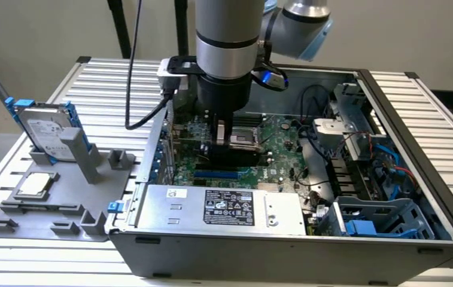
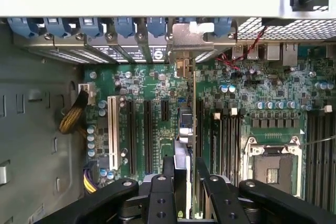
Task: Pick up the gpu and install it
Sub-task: 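Insert the gpu into the slot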
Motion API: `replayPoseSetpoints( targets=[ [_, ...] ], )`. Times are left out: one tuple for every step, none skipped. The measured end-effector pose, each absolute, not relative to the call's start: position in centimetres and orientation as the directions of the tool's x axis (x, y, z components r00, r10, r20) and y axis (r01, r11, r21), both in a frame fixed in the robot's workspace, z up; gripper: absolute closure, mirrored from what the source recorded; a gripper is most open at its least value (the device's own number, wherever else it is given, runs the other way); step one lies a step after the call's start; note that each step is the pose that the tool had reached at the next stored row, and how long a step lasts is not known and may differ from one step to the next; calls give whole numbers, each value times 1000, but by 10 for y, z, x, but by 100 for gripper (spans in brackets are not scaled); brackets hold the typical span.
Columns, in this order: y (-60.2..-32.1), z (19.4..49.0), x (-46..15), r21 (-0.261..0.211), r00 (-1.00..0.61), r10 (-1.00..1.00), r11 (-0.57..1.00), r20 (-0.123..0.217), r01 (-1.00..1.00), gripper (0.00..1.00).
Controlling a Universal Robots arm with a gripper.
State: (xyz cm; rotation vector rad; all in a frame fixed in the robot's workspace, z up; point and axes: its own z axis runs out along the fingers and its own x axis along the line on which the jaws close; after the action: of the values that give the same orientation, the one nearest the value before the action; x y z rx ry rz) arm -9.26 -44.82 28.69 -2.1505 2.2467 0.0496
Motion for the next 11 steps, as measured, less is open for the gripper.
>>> replayPoseSetpoints(
  targets=[
    [-448, 286, -93, 0, -44, -998, 44, -45, -999, 73],
    [-448, 284, -93, 0, -44, -998, 44, -45, -999, 73],
    [-448, 283, -94, -1, -44, -998, 44, -45, -999, 73],
    [-448, 282, -94, -2, -43, -998, 44, -45, -999, 73],
    [-448, 281, -94, -2, -43, -998, 44, -45, -999, 73],
    [-448, 279, -94, -2, -43, -998, 44, -45, -999, 73],
    [-448, 278, -94, -2, -43, -998, 44, -45, -999, 73],
    [-448, 277, -94, -3, -43, -998, 44, -45, -999, 73],
    [-448, 276, -94, -3, -43, -998, 44, -45, -999, 73],
    [-448, 275, -95, -3, -44, -998, 44, -45, -999, 73],
    [-448, 274, -95, -3, -44, -998, 44, -45, -999, 73]
  ],
)
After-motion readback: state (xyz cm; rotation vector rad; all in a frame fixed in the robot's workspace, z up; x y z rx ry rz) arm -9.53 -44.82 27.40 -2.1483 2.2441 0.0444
